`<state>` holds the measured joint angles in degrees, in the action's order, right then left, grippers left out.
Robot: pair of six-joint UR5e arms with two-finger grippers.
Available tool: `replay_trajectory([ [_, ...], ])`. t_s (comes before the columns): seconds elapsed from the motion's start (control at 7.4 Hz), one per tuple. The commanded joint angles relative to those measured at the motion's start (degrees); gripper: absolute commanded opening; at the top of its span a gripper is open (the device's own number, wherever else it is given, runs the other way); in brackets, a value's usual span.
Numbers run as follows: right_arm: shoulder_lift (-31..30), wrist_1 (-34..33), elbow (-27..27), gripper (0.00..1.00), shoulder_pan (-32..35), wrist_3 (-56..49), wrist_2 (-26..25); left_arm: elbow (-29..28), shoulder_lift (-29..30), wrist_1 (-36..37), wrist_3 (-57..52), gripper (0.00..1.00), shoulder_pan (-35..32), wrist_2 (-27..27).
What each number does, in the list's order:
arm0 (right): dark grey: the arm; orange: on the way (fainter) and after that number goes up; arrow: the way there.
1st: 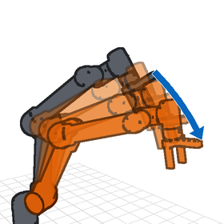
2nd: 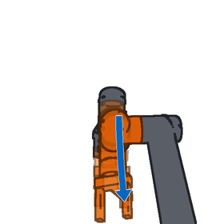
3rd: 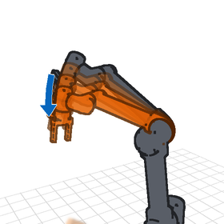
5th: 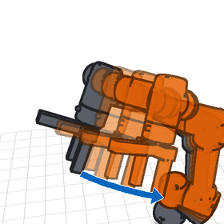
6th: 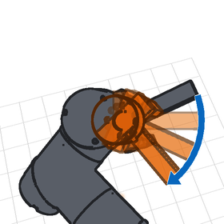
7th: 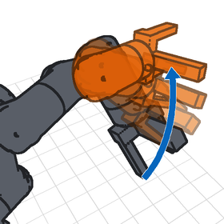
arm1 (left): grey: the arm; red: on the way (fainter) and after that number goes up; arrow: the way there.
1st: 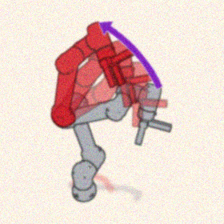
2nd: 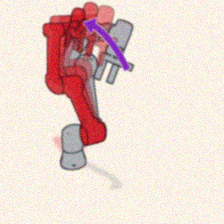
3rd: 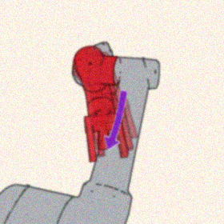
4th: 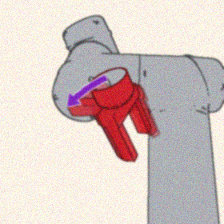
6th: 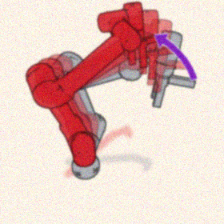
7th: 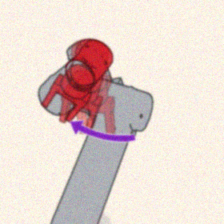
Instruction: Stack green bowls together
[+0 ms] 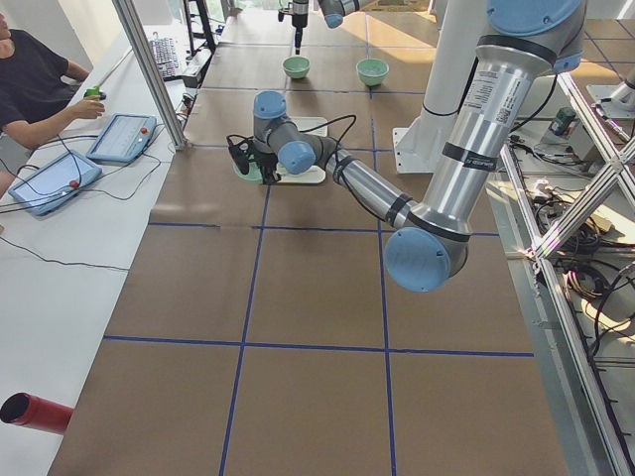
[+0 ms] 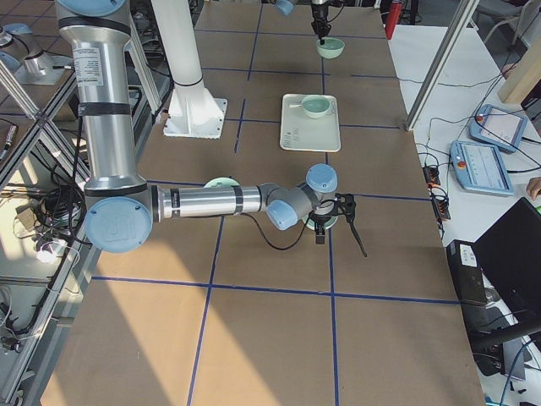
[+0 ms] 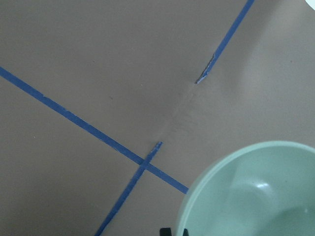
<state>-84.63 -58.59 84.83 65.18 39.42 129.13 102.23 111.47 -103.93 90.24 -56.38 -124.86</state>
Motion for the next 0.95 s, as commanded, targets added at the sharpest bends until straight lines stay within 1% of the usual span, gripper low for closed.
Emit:
replay_trajectory([
  [0.0, 1.1, 0.0, -2.6, 0.99, -1.9, 0.0, -1.0, -0.4, 3.1, 1.8, 2.7, 0.00, 1.5, 0.1],
  [0.14, 1.1, 0.0, -2.7, 0.90, -2.6, 0.0, -1.0, -0.5, 3.7, 1.9, 2.7, 0.00, 1.7, 0.1],
  [0.27, 1.2, 0.0, -2.7, 0.47, -2.6, 0.1, -0.8, -0.9, 4.6, 2.0, 2.7, 0.00, 1.9, 0.1],
  [0.41, 1.6, 0.0, -2.7, 0.00, -2.6, 0.1, -0.7, -0.9, 4.8, 2.0, 3.2, 0.00, 2.4, 0.1],
  [0.68, 2.3, -0.1, -2.7, 0.00, -2.6, 0.0, -0.4, -1.9, 8.2, 2.0, 8.8, 0.00, 6.3, 2.7],
  [0.81, 3.0, -0.5, -2.7, 0.00, -2.6, 0.1, -0.3, -3.7, 10.2, 1.9, 11.0, 0.00, 8.6, 4.5],
])
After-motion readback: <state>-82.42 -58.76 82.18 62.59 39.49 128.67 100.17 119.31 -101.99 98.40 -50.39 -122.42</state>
